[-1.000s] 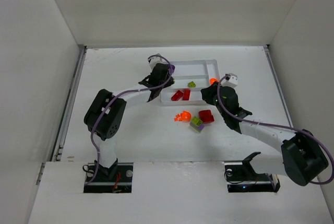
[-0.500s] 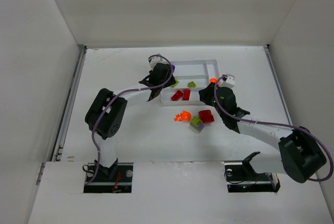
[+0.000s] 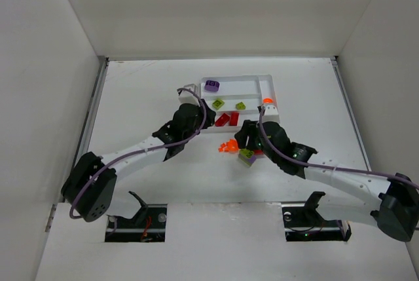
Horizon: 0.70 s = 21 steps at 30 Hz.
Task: Sort the legos into containers by color
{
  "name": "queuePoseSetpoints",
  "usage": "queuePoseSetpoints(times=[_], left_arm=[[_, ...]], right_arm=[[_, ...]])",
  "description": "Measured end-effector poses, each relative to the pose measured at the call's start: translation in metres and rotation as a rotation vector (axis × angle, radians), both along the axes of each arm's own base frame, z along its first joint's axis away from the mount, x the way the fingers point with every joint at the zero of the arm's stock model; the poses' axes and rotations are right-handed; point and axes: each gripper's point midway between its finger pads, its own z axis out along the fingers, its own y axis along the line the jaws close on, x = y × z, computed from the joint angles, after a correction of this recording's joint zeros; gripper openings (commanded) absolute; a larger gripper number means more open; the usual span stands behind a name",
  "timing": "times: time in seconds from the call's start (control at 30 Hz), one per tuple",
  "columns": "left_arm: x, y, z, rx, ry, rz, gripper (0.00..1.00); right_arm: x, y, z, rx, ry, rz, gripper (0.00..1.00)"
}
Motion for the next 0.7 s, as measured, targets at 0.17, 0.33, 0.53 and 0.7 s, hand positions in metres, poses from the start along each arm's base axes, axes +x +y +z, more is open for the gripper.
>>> queuePoseSetpoints(times=[0.17, 0.33, 0.53, 0.7], left_arm=[[-0.017, 0.023, -0.020, -0.011, 0.004, 0.013, 0.34], [-0.035, 0.049, -0.043, -0.023, 0.018, 0.038, 0.35], [-0.041, 0.076, -0.043, -0.075, -0.020, 0.096, 0.35], [-0.044, 0.082, -0.041, -0.115, -0.038, 0.113, 0.36]], right_arm=[[-0.016, -0.019, -0.022, -0.095, 0.098, -0.036, 0.47], [-0.036, 0.011, -0.023, -0.140, 0.151, 0.075, 0.34], [-0.012, 0.069, -0.019, -0.147, 0.186, 0.143, 0.49], [0.016, 0.074, -0.059, -0.246, 0.277, 0.080, 0.48]])
